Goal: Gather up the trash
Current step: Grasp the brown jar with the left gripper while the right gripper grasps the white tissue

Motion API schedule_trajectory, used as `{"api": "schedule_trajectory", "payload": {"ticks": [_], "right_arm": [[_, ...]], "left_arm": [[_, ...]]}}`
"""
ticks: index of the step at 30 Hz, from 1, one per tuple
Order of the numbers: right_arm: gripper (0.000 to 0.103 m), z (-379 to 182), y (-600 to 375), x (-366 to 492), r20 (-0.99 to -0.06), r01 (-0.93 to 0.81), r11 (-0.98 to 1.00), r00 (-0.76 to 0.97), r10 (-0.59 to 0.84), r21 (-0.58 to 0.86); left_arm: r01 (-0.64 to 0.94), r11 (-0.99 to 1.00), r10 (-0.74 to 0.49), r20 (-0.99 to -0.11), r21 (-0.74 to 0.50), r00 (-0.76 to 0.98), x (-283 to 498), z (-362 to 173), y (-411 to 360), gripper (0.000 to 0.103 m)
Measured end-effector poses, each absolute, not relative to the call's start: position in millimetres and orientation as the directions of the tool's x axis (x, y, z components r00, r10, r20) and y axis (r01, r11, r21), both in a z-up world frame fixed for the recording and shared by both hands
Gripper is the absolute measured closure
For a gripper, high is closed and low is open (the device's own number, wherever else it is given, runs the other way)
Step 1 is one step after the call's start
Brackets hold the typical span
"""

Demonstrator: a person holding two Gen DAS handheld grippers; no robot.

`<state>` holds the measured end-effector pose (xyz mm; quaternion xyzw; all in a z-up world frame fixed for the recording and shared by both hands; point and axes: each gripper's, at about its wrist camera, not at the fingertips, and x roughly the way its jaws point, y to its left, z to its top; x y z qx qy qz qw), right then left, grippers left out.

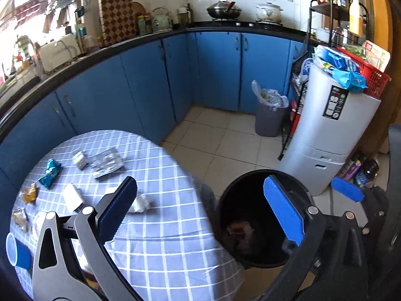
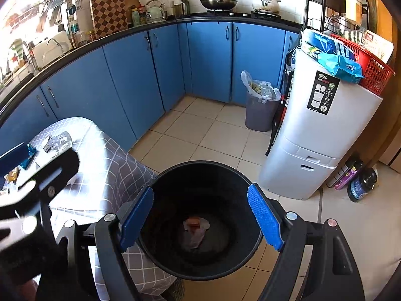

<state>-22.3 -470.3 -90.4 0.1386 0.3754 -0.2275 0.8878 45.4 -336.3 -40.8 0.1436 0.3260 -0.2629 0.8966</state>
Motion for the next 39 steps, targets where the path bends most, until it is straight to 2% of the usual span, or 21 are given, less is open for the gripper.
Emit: {"api": "schedule_trajectory", "payload": {"ticks": [13, 26, 33, 39], "right_arm": [[0.027, -81.8, -430.8, -3.1, -0.712, 0.446, 0.894, 0.643, -0.283, 0.047], [0.027, -84.4, -389.3, 24.1, -0.714, 0.360, 0.931, 0.665, -0.218, 0.051], [0.027, -92.3, -362.1, 35.3, -0.729, 0.306, 0.952, 0.657, -0.190, 0.028], [0.027, -101.0, -341.1, 41.5, -0.749, 0.254, 0.967, 0.644, -0.156, 0.017]], "left_arm": [[0.453, 0.889, -0.302, -0.672, 0.057, 0.676, 58.1, -43.4, -272.8, 0.003], [0.274, 0.960, -0.151, -0.716, 0.058, 0.682, 68.7, -65.9, -183.7, 0.003], [0.267, 0.962, -0.135, -0.769, 0.048, 0.624, 62.9, -94.6, -155.6, 0.003], [0.277, 0.958, -0.123, -0.774, 0.070, 0.621, 56.1, -103.8, -148.7, 0.003]]}}
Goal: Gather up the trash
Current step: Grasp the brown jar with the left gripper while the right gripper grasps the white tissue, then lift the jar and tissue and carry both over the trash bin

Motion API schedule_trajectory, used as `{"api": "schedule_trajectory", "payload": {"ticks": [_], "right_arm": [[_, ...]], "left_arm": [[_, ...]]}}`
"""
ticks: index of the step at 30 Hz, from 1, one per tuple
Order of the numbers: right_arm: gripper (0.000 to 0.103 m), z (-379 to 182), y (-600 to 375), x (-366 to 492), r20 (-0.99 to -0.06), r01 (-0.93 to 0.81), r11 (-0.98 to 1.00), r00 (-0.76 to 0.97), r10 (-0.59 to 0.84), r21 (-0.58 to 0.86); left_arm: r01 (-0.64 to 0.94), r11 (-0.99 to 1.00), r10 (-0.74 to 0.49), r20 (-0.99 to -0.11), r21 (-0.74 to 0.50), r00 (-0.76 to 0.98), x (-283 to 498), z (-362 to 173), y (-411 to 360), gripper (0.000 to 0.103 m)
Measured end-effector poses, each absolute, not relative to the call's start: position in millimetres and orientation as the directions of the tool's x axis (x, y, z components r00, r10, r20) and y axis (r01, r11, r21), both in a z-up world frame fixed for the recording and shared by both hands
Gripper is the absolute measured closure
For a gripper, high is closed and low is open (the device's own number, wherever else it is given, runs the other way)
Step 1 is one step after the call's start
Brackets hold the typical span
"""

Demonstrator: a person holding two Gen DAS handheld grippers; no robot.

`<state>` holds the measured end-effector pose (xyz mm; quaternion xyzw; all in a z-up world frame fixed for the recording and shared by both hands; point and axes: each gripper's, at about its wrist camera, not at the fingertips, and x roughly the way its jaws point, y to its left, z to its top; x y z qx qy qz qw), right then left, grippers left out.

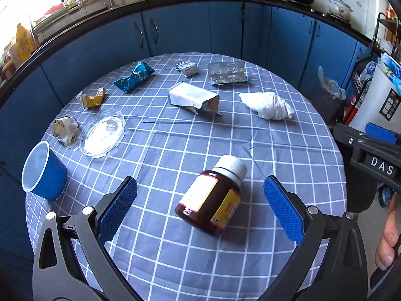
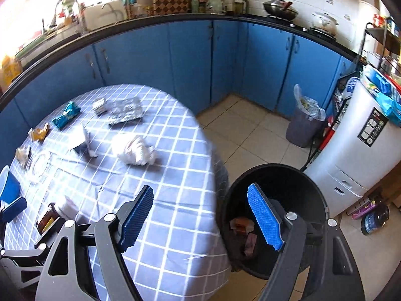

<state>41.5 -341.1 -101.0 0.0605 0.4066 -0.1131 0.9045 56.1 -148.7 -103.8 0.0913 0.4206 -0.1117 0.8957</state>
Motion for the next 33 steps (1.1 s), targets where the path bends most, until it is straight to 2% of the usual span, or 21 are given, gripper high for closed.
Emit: {"api": "schedule_trajectory", "payload": {"ticks": [7, 9, 10, 11, 18, 28, 30, 32, 33], "right_arm": [[0.027, -111.2, -319.6, 57.8, -0.771, 0.198, 0.980, 0.626, -0.115, 0.015], [0.027, -113.7, -314.8, 63.8, -0.775, 0.187, 0.982, 0.623, -0.107, 0.014], [0.027, -114.7, -312.5, 67.4, -0.776, 0.181, 0.983, 0.622, -0.105, 0.012], [0.027, -115.7, -309.8, 71.4, -0.778, 0.174, 0.985, 0.620, -0.102, 0.009], [0.027, -118.5, -297.8, 102.8, -0.782, 0.127, 0.992, 0.619, -0.075, 0.006], [0.027, -123.9, -293.7, 141.5, -0.788, 0.120, 0.993, 0.611, -0.077, -0.004], [0.032, -126.5, -294.1, 143.3, -0.791, 0.120, 0.993, 0.607, -0.081, -0.009], [0.058, -130.5, -294.5, 145.1, -0.806, 0.112, 0.994, 0.588, -0.064, 0.003], [0.062, -132.1, -294.8, 145.1, -0.812, 0.105, 0.994, 0.581, -0.049, 0.016]], "left_arm": [[0.222, 0.973, -0.081, -0.794, 0.069, 0.603, 65.8, -116.5, -129.6, 0.005], [0.210, 0.975, -0.070, -0.795, 0.073, 0.602, 68.4, -119.4, -125.7, 0.015], [0.203, 0.977, -0.067, -0.802, 0.069, 0.593, 71.2, -122.1, -123.1, 0.027], [0.197, 0.979, -0.070, -0.816, 0.055, 0.574, 76.0, -126.1, -120.0, 0.044], [0.156, 0.988, -0.098, -0.823, -0.012, 0.560, 103.4, -128.3, -106.2, 0.043], [0.116, 0.993, -0.091, -0.794, -0.027, 0.600, 136.8, -114.6, -105.4, 0.044], [0.111, 0.993, -0.088, -0.793, -0.026, 0.602, 142.1, -114.1, -105.1, 0.044], [0.106, 0.994, -0.087, -0.793, -0.028, 0.603, 144.7, -114.5, -103.7, 0.044], [0.104, 0.994, -0.087, -0.792, -0.030, 0.604, 145.2, -114.4, -103.1, 0.044]]}}
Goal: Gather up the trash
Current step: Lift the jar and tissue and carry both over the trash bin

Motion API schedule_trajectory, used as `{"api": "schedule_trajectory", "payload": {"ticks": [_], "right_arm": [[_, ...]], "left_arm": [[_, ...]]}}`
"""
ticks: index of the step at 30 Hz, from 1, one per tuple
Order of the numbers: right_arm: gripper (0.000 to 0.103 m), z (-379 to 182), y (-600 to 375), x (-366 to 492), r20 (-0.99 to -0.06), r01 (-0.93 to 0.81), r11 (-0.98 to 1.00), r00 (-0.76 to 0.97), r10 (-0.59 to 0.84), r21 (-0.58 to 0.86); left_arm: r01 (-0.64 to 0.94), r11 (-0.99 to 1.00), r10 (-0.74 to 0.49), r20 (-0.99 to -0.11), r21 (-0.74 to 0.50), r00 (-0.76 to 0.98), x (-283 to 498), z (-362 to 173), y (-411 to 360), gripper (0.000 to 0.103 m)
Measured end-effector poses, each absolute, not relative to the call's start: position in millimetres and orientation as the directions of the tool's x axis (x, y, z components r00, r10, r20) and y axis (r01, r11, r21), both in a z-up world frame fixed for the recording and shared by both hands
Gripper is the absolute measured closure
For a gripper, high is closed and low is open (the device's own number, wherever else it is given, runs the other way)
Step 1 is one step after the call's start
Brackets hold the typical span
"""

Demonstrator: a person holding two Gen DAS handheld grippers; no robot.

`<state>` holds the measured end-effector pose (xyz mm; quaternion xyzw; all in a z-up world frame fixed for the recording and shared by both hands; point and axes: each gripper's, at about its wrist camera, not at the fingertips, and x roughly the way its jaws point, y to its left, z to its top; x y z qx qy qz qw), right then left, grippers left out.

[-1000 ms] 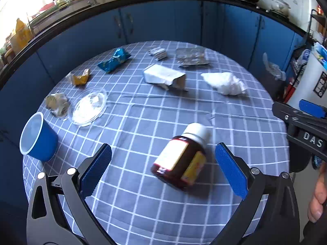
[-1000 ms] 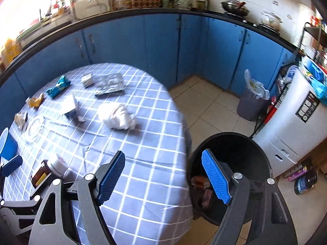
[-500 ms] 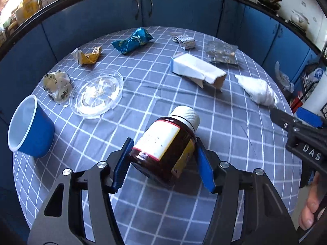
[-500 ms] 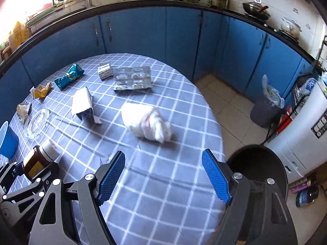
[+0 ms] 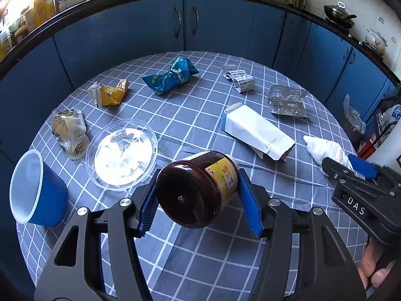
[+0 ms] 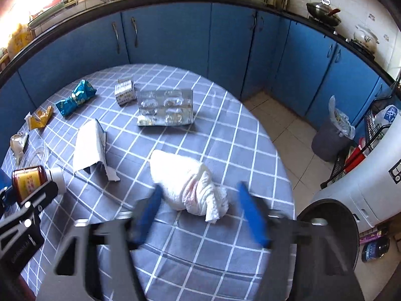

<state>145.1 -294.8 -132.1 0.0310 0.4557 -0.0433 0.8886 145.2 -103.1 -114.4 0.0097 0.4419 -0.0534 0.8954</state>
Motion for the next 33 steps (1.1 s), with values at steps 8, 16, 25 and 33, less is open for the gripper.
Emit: {"api": "schedule_trajectory", "payload": {"ticks": [8, 16, 25, 33], "right_arm": [[0.077, -116.9, -288.7, 124.4, -0.786, 0.086, 0.996, 0.616, -0.053, 0.001], [0.077, -99.6, -297.8, 94.3, -0.768, 0.101, 0.995, 0.638, -0.060, 0.006], [0.077, -84.7, -324.9, 58.1, -0.748, 0.153, 0.988, 0.656, -0.096, 0.008], [0.077, -75.6, -352.7, 31.0, -0.731, 0.207, 0.978, 0.671, -0.127, 0.019]], "left_arm": [[0.104, 0.994, -0.091, -0.784, -0.033, 0.614, 139.8, -107.2, -103.3, 0.044], [0.127, 0.992, -0.102, -0.759, -0.025, 0.643, 115.8, -88.5, -114.3, 0.044], [0.188, 0.982, -0.137, -0.730, -0.012, 0.670, 89.2, -67.7, -141.9, 0.044], [0.249, 0.968, -0.178, -0.708, -0.002, 0.684, 72.2, -51.5, -174.0, 0.044]]}}
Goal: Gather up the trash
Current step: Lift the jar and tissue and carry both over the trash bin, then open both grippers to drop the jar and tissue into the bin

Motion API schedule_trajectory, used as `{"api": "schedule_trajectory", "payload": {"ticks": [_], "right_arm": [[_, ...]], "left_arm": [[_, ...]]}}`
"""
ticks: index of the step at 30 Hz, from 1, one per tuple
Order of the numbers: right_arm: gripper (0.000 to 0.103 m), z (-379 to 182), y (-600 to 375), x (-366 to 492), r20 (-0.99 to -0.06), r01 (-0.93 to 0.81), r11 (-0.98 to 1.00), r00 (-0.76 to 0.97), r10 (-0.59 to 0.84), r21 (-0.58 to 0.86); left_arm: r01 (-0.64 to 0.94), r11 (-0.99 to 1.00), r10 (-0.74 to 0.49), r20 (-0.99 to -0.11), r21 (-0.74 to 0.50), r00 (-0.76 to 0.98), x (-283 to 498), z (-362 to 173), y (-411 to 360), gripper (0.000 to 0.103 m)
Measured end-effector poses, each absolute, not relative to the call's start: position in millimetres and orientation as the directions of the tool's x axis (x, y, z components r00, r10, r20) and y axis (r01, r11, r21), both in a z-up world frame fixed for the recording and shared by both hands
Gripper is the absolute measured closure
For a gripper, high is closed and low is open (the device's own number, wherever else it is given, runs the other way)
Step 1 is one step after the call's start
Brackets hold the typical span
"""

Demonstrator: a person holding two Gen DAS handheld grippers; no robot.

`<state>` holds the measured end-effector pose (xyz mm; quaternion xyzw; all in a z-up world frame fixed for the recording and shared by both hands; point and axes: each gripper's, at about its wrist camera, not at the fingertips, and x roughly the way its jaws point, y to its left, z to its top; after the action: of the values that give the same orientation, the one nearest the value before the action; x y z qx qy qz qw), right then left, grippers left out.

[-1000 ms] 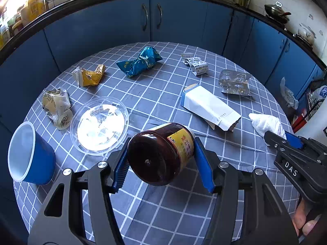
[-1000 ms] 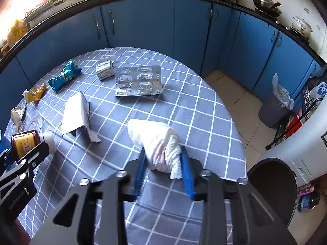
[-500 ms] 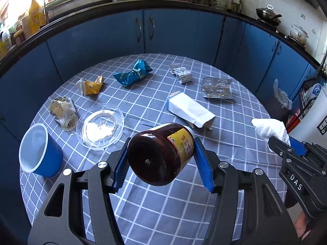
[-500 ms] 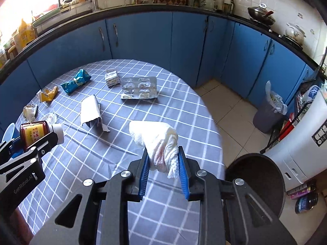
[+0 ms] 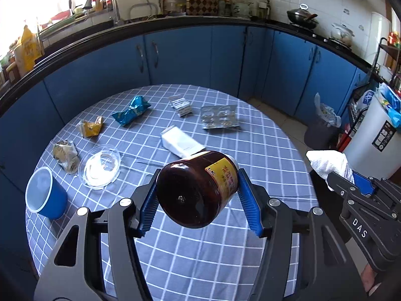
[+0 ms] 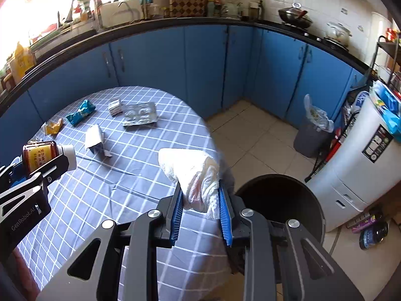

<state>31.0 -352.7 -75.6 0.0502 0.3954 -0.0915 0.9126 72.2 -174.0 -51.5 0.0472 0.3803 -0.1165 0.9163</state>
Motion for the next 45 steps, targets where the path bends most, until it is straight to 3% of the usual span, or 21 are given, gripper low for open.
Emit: {"api": "schedule_trajectory", "payload": {"ticks": [14, 42, 45], "right_arm": [[0.077, -69.8, -393.4, 6.6, -0.714, 0.289, 0.957, 0.674, -0.189, 0.019], [0.074, -81.8, -456.3, -2.4, -0.731, 0.410, 0.911, 0.633, -0.256, 0.037], [0.065, -81.6, -459.1, -3.1, -0.726, 0.420, 0.907, 0.634, -0.267, 0.033]], "left_arm": [[0.350, 0.936, -0.245, -0.672, 0.023, 0.699, 53.4, -34.2, -230.9, 0.044], [0.443, 0.895, -0.291, -0.680, 0.055, 0.673, 55.0, -37.3, -293.6, 0.044], [0.447, 0.893, -0.293, -0.679, 0.058, 0.673, 54.1, -36.9, -296.8, 0.044]]}}
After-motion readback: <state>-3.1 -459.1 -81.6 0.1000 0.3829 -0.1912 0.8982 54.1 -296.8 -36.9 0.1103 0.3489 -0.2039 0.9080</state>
